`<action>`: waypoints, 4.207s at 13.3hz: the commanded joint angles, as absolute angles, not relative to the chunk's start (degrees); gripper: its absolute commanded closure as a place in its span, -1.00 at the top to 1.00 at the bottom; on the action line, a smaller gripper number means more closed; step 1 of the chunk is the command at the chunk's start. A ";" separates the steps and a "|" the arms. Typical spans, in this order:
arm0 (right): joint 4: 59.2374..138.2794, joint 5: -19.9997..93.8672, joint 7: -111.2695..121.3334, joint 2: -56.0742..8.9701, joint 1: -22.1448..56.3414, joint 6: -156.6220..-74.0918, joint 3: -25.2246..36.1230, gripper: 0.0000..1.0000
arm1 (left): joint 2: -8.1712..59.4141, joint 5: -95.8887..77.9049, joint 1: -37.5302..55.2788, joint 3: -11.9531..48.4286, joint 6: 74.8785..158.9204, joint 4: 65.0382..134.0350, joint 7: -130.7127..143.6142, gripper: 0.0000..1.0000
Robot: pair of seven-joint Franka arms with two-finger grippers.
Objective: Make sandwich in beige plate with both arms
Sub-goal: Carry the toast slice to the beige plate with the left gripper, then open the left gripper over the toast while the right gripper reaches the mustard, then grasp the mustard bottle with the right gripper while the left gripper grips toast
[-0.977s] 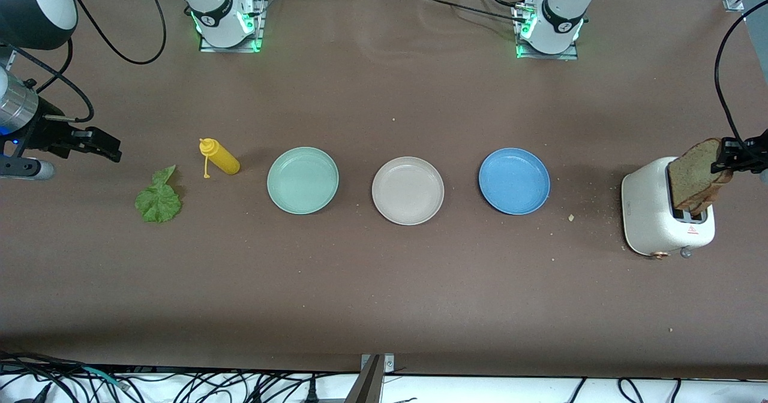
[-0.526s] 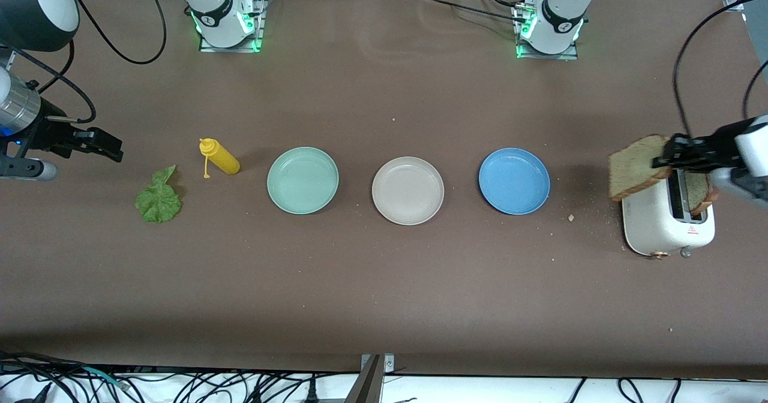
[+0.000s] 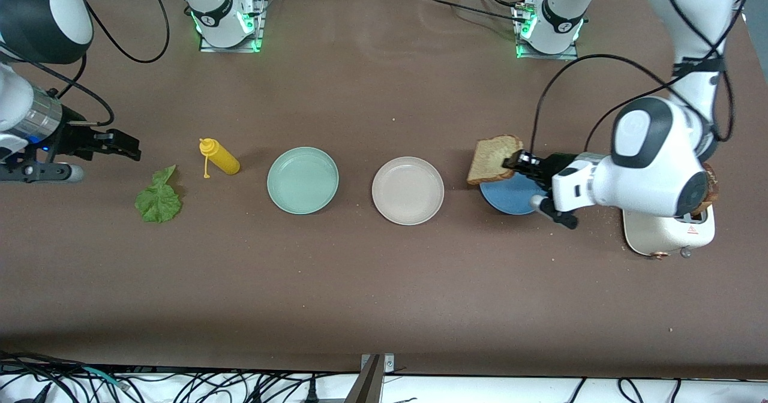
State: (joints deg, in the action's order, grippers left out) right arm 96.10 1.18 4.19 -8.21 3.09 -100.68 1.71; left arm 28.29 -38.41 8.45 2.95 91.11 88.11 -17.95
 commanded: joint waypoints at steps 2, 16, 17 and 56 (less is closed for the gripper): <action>101.77 4.65 19.83 -7.29 2.64 -104.24 2.28 1.00 | 31.98 -49.89 11.77 2.20 95.78 86.22 -15.39 -1.00; 125.85 42.95 101.11 -9.04 2.37 -106.78 23.64 0.99 | 40.52 -61.88 20.39 2.02 117.25 90.53 -15.29 0.70; 126.29 45.33 105.77 -10.97 2.37 -107.05 23.64 0.99 | 40.60 -61.79 20.39 2.02 117.25 90.61 -15.29 0.99; 113.48 70.59 123.87 -23.73 18.88 -122.93 23.64 -1.00 | 24.70 -0.37 -0.88 -4.92 96.15 79.54 -9.05 0.99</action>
State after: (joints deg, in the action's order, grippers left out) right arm 115.89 74.01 130.04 -24.57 16.30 -119.65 23.03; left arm 26.56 -3.91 -0.91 -5.10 97.58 79.61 -9.27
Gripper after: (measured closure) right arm 0.925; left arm 0.000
